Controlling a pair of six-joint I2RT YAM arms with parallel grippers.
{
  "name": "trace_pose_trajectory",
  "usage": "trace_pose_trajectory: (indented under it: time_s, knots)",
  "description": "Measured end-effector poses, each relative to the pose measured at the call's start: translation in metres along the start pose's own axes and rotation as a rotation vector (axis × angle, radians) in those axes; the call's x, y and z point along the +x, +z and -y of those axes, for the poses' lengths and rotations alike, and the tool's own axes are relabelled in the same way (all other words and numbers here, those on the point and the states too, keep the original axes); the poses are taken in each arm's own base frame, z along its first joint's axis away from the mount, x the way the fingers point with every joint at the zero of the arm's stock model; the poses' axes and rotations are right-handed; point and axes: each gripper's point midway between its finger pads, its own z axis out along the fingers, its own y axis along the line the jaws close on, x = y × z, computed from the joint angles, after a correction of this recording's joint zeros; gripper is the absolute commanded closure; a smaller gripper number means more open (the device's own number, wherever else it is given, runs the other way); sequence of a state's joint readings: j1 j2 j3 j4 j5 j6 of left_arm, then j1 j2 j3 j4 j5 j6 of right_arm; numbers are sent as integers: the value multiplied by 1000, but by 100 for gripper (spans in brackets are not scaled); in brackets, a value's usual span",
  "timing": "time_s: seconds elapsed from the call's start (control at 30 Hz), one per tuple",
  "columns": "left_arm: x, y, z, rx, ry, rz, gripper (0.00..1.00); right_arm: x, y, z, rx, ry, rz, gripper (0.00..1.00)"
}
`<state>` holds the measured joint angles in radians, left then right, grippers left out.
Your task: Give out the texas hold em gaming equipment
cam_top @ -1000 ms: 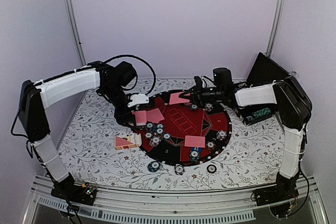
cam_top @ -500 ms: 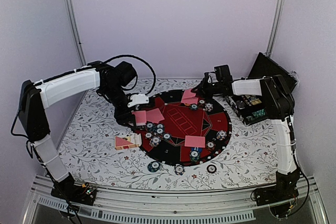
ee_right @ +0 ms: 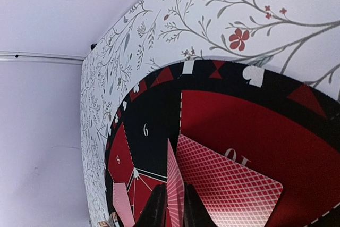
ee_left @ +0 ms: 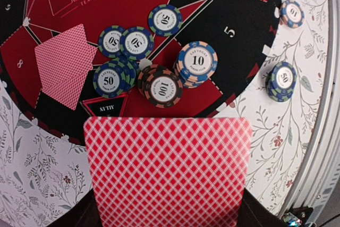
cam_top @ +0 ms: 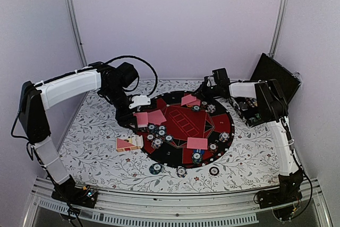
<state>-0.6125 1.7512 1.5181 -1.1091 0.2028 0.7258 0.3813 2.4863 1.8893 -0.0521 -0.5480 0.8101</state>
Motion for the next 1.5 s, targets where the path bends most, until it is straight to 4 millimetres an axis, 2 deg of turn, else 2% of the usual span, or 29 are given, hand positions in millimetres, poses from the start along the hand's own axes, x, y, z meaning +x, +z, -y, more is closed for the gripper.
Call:
trace_pose_trajectory:
  time_s: [0.27, 0.37, 0.5, 0.6, 0.73, 0.8, 0.93, 1.0, 1.2, 1.3, 1.4, 1.5]
  knots:
    - [0, 0, 1, 4, -1, -1, 94, 1, 5, 12, 35, -2, -6, 46]
    - [0, 1, 1, 6, -1, -2, 94, -2, 1, 8, 43, -22, 6, 37]
    - [0, 1, 1, 8, -1, 0, 94, -8, -11, 2, 73, -45, 34, 32]
    - [0, 1, 1, 8, -1, 0, 94, -15, -27, -14, 77, -66, 61, 31]
    - [0, 1, 1, 8, -1, 0, 94, -25, -57, -54, 28, -111, 108, 24]
    - [0, 1, 1, 7, -1, 0, 94, -21, -75, -70, -7, -123, 120, 22]
    - [0, 1, 1, 7, -1, 0, 95, 13, -104, -91, -92, -114, 88, 19]
    - [0, 1, 1, 6, -2, 0, 95, 43, -108, -95, -137, -93, 38, 18]
    - [0, 0, 1, 5, -3, 1, 96, 162, -88, -99, -219, -12, -199, 18]
    - [0, 0, 1, 5, -5, 1, 96, 208, -82, -116, -266, 5, -297, 17]
    - [-1, 0, 0, 4, -6, 2, 96, 235, -82, -147, -349, -7, -351, 18]
    - [-2, -1, 0, 2, -11, 5, 96, 249, -83, -175, -420, -16, -387, 18]
